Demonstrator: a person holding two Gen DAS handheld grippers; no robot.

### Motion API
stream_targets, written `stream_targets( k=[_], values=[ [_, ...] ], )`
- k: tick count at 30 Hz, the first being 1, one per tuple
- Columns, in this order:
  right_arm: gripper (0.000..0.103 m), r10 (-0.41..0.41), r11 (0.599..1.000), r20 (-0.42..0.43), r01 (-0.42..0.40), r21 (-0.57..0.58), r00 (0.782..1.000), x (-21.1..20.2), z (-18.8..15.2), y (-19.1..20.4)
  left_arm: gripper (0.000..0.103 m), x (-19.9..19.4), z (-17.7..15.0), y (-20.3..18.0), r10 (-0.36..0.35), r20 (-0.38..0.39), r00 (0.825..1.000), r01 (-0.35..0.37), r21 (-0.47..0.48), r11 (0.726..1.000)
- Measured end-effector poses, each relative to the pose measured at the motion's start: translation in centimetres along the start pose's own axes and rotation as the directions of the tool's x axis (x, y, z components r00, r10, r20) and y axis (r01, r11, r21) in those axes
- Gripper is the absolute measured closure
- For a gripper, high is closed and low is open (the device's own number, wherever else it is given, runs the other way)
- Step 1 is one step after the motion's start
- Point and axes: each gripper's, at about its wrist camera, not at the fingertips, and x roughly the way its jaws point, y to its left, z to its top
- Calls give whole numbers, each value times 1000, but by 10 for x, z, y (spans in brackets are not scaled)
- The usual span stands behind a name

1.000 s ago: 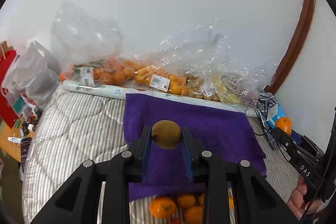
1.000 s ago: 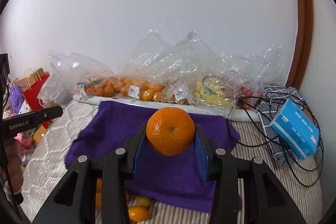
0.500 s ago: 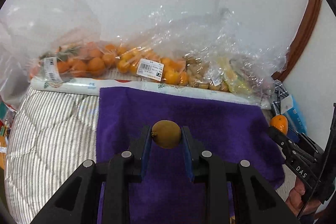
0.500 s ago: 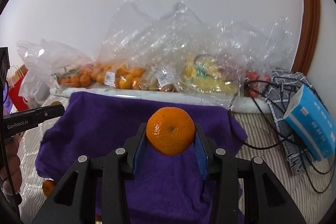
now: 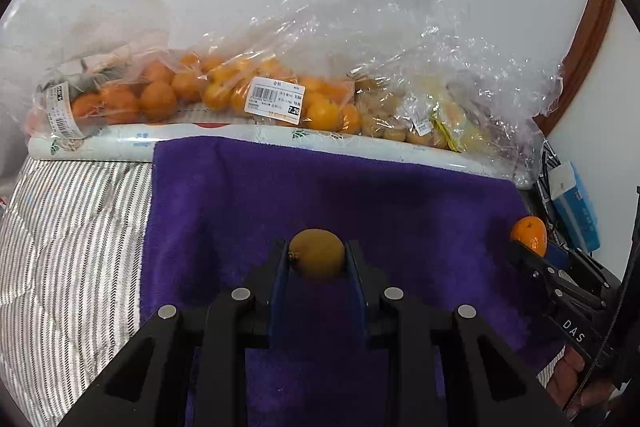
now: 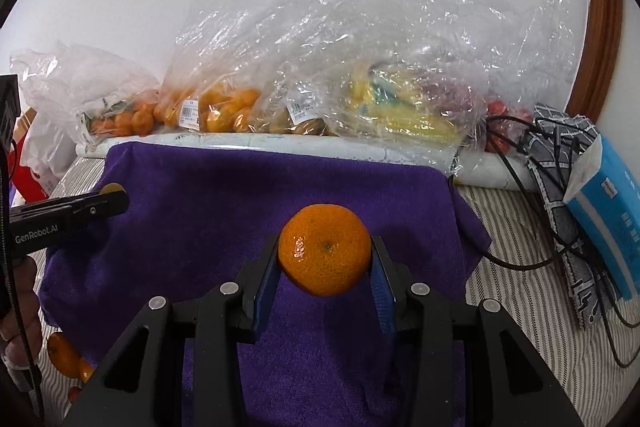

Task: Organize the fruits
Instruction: 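Lift both held fruits and carry them over the purple towel, then lower both fruits onto the purple towel and open both tools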

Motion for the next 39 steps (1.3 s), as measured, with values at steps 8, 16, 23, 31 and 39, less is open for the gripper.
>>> stream_targets(
  k=[8, 16, 23, 31, 39],
  values=[
    [61, -7, 1000, -21, 7, 1, 1000, 7, -2, 0, 76, 5, 0, 1, 1, -14, 1000, -1, 7, 1000],
    [61, -6, 1000, -42, 6, -4, 999, 14, -2, 1, 76, 11, 0, 4, -6, -43, 999, 5, -9, 1000],
    [61, -1, 1000, -60, 1, -5, 998, 20, -4, -1, 76, 17, 0, 4, -3, -74, 997, 2, -13, 1000],
    [60, 12, 1000, -91, -12, 0, 996, 25, -5, -2, 76, 20, 2, 2, -9, -84, 996, 9, -10, 1000],
    [41, 3, 999, -50, -5, -36, 999, 8, -2, 5, 48, 1, 1, -3, -14, -50, 999, 15, 8, 1000]
  ],
)
